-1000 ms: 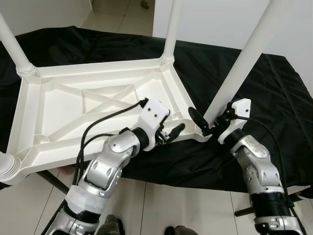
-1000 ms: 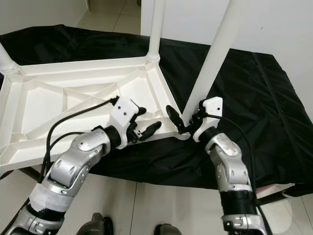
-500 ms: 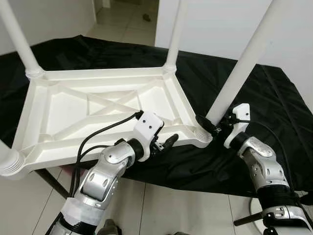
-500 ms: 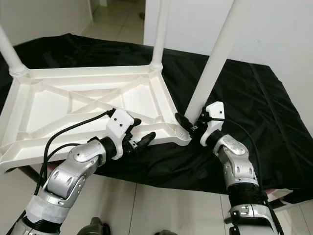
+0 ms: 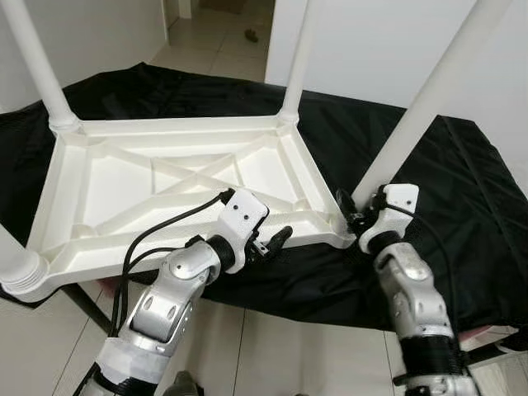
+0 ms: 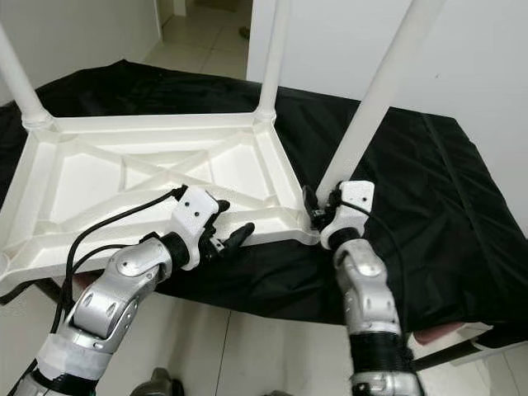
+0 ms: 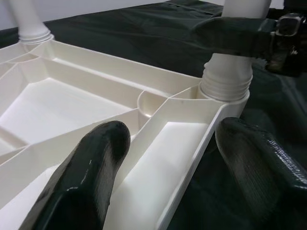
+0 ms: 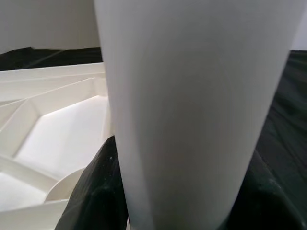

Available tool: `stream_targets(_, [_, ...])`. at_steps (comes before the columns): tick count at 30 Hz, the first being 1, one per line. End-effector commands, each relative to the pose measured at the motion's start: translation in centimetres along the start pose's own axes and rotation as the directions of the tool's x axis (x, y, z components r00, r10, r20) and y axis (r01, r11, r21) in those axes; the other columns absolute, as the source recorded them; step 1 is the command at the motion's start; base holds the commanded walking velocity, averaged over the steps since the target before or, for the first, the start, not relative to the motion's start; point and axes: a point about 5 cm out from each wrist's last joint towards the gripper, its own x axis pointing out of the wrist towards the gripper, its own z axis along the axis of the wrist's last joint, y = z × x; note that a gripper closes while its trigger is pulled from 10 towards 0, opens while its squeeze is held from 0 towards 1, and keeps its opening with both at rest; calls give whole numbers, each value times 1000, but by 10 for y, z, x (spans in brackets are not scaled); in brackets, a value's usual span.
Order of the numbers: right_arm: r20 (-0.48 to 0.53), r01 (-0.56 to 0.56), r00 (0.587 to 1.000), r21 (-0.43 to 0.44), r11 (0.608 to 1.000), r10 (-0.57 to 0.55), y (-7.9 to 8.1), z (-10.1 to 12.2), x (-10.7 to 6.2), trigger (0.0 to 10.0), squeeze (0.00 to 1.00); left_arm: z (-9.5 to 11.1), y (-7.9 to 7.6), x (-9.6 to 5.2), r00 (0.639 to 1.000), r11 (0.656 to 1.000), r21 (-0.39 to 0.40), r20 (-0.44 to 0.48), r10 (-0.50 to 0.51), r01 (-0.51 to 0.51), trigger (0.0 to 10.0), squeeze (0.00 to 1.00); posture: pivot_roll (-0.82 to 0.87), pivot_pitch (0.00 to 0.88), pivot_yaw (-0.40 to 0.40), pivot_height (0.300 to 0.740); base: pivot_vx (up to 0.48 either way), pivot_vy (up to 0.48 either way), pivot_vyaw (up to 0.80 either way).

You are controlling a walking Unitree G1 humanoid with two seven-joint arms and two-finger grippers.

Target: Building children table

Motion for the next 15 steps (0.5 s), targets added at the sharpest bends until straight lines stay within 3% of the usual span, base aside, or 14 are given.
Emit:
stream_targets(1, [-29, 27, 999, 11, 1000, -27, 1, -6, -3, 10000, 0, -3, -1, 1, 1000, 1000, 2, -5, 8, -8, 10000, 0, 52, 37, -76, 740, 0, 0, 0])
stream_targets(4, [-39, 91, 995, 25, 996, -90, 14, -8, -4, 10000, 0, -2, -1, 4, 1000, 999, 34, 0, -5, 5, 10000, 0, 52, 39, -69, 740, 0, 0, 0])
stream_targets(5, [-37, 109, 993, 23, 994, -108, 27, -8, -6, 10000, 0, -1, -1, 7, 1000, 998, 59, 17, -10, 9, 10000, 0, 45, 34, -62, 740, 0, 0, 0])
stream_targets(10, [-42, 109, 993, 27, 994, -108, 35, -9, -10, 10000, 0, 0, -1, 9, 1000, 998, 68, 27, -7, 5, 10000, 0, 41, 30, -55, 740, 0, 0, 0])
stream_targets(15, [-56, 120, 991, 20, 993, -118, 36, -11, -14, 10000, 0, -1, 2, 8, 999, 999, 25, 29, 29, -30, 10000, 0, 33, 14, -36, 740, 0, 0, 0])
